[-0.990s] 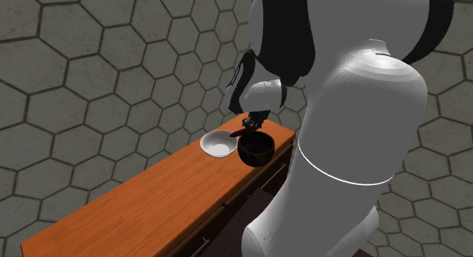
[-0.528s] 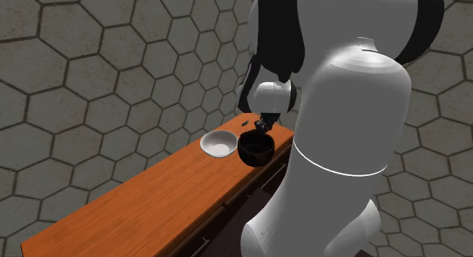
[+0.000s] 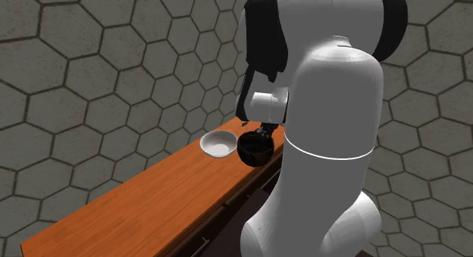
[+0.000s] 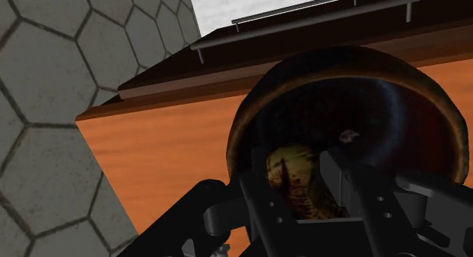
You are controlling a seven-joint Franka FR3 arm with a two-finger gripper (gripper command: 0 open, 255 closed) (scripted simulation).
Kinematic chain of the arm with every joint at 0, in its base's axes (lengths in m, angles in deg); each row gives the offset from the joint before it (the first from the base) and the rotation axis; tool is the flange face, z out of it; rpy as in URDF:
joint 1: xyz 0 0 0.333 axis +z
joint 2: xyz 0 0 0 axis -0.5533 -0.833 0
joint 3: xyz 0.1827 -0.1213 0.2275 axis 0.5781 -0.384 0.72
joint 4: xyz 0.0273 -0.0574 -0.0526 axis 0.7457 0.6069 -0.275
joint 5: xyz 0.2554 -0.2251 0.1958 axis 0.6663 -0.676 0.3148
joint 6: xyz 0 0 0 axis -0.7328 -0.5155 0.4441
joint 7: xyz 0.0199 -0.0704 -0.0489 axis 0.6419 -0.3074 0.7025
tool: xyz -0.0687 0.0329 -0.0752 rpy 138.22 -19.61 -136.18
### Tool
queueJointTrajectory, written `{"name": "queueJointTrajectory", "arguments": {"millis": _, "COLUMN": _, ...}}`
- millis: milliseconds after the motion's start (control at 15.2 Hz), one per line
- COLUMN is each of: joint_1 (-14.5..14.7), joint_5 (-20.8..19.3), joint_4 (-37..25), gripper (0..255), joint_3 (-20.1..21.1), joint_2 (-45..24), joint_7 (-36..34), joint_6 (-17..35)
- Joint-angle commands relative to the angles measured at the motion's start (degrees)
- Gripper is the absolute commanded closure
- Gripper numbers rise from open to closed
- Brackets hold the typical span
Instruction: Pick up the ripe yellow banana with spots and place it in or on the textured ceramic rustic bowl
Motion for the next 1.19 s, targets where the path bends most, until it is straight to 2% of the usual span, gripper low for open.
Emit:
{"name": "queueJointTrajectory", "arguments": {"millis": 0, "joint_1": -0.5, "joint_5": 1.9, "joint_4": 0.3, "gripper": 255, "joint_3": 1.1, "joint_2": -1.4, "joint_7": 1.6, "joint_6": 1.6}}
{"name": "queueJointTrajectory", "arguments": {"millis": 528, "joint_1": -0.5, "joint_5": 1.9, "joint_4": 0.3, "gripper": 255, "joint_3": 1.1, "joint_2": -1.4, "joint_7": 1.5, "joint_6": 1.6}}
{"name": "queueJointTrajectory", "arguments": {"millis": 594, "joint_1": -0.5, "joint_5": 1.9, "joint_4": 0.4, "gripper": 0, "joint_3": 1.1, "joint_2": -1.4, "joint_7": 1.6, "joint_6": 1.6}}
{"name": "queueJointTrajectory", "arguments": {"millis": 924, "joint_1": -0.5, "joint_5": 1.9, "joint_4": 0.3, "gripper": 0, "joint_3": 1.1, "joint_2": -1.4, "joint_7": 1.6, "joint_6": 1.6}}
{"name": "queueJointTrajectory", "arguments": {"millis": 1122, "joint_1": 2.0, "joint_5": -5.8, "joint_4": 2.1, "gripper": 0, "joint_3": -2.5, "joint_2": 5.7, "joint_7": -4.2, "joint_6": -3.3}}
